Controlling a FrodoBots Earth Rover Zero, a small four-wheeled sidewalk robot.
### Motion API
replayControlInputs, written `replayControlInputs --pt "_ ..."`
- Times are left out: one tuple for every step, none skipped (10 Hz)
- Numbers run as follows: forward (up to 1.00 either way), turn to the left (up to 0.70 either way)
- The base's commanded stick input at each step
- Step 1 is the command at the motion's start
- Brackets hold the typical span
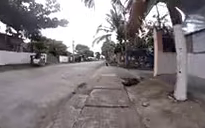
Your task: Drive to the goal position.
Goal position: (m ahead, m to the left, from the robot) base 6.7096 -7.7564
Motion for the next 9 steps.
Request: replayControlInputs --pt "0.7 0.0" --pt "0.7 0.0" --pt "0.7 0.0" --pt "0.7 0.0" --pt "0.7 -0.25" --pt "0.7 0.0" --pt "0.7 0.0" --pt "0.7 0.0" --pt "0.7 0.22"
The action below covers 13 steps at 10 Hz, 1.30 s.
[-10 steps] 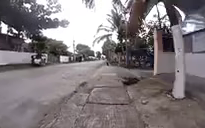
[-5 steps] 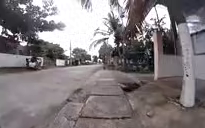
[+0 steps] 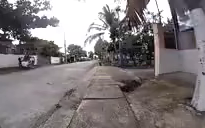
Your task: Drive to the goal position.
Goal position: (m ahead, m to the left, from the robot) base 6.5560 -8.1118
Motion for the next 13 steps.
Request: replayControlInputs --pt "0.7 0.27" --pt "0.7 0.27" --pt "0.7 0.27" --pt "0.7 0.27" --pt "0.7 0.12" --pt "0.7 0.0" --pt "0.7 0.0" --pt "0.7 0.0" --pt "0.7 0.0" --pt "0.7 0.12" --pt "0.7 0.14" --pt "0.7 0.0" --pt "0.7 0.0"
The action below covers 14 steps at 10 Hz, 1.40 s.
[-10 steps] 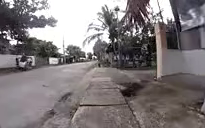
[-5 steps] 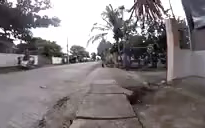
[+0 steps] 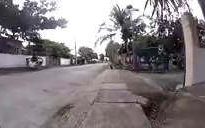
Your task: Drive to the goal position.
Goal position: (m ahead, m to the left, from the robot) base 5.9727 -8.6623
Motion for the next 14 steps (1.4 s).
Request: replayControlInputs --pt "0.7 -0.16" --pt "0.7 -0.27" --pt "0.7 -0.27" --pt "0.7 -0.2" --pt "0.7 0.0" --pt "0.7 0.0" --pt "0.7 -0.19" --pt "0.7 -0.25" --pt "0.7 -0.06" --pt "0.7 -0.02" --pt "0.7 -0.27" --pt "0.7 -0.27" --pt "0.7 0.0" --pt "0.7 0.0"
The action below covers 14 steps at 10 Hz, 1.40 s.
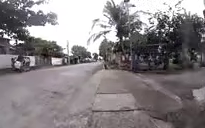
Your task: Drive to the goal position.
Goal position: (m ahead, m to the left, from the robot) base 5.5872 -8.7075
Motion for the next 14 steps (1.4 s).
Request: replayControlInputs --pt "0.7 0.0" --pt "0.7 0.0" --pt "0.7 -0.24" --pt "0.7 -0.27" --pt "0.7 -0.14" --pt "0.7 0.0" --pt "0.7 0.0" --pt "0.7 0.0" --pt "0.7 0.0" --pt "0.7 0.0" --pt "0.7 0.0" --pt "0.7 0.0" --pt "0.7 0.0" --pt "0.7 0.0"
